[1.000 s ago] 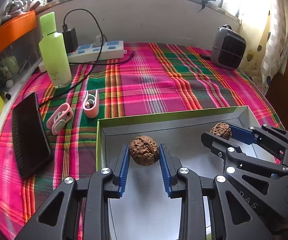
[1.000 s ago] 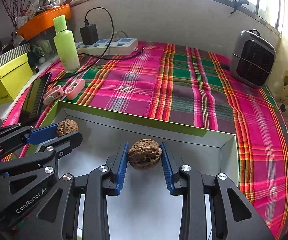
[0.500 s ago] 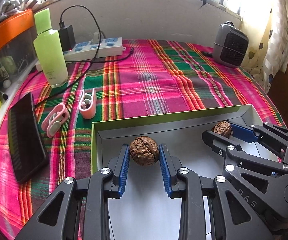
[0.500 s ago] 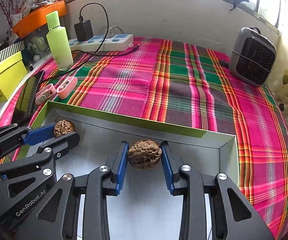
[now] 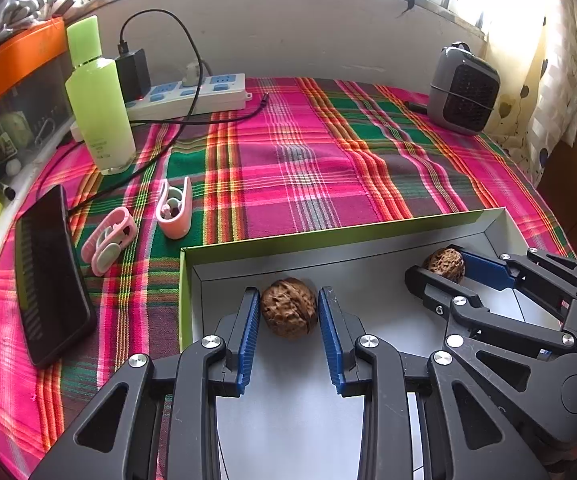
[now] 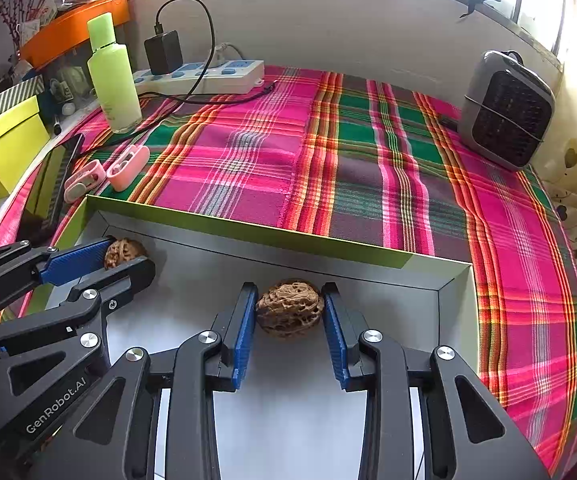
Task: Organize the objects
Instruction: 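Open the left gripper to release the walnut in the box, then withdraw the left gripper from the box toward the pink clips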
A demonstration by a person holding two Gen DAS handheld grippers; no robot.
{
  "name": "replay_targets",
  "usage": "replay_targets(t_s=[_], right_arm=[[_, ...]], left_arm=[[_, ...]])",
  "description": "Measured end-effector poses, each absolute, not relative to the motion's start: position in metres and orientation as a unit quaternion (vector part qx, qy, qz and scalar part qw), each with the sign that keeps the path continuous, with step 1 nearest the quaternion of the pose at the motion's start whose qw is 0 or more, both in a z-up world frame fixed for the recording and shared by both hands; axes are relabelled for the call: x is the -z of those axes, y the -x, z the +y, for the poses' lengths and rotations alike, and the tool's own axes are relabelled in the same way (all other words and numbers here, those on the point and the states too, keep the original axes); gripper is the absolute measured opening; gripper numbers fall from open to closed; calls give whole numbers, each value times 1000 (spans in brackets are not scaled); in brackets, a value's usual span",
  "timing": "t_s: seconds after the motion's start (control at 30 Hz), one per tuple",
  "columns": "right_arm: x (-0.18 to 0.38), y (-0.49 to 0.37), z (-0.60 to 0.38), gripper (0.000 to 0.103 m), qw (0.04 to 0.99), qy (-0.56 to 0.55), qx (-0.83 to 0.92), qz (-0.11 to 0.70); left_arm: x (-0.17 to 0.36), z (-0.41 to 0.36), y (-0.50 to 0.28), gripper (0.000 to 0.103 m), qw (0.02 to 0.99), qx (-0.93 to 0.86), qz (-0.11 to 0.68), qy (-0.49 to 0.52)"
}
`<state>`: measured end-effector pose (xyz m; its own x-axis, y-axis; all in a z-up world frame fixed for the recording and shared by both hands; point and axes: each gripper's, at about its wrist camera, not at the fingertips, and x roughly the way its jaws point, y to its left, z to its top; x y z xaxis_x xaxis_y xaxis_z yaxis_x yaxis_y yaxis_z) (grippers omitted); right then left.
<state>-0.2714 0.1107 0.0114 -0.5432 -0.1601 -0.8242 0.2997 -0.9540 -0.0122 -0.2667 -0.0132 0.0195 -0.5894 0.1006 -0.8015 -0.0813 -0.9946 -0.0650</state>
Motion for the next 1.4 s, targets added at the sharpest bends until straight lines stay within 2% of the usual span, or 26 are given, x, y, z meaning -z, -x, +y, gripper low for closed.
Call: replay_targets(t_s=[0.13,0.27,0.37,0.53,0.83,1.4], right_arm=[[-12,272,112,34,133,-461,875,69],[-12,272,113,34,133,-462,874,66],[-13,271,115,35,134,-463,874,61],[-15,266,120,46,129,-459,877,55],[-26,245,129,47,128,-439,889,41],[-53,173,148,47,130,-386,913,29]], left_arm=[[-19,-13,267,29,48,-891,-9,452],[-20,-12,267,36,48,-891,-8,452],[-21,-13,266,37,50,-889,-12,454],[-25,-14,258,44,50,-891,-14,450],[-40,-16,236,47,56,-900,-21,433],[-59,-28,167,48,59,-914,-44,398]])
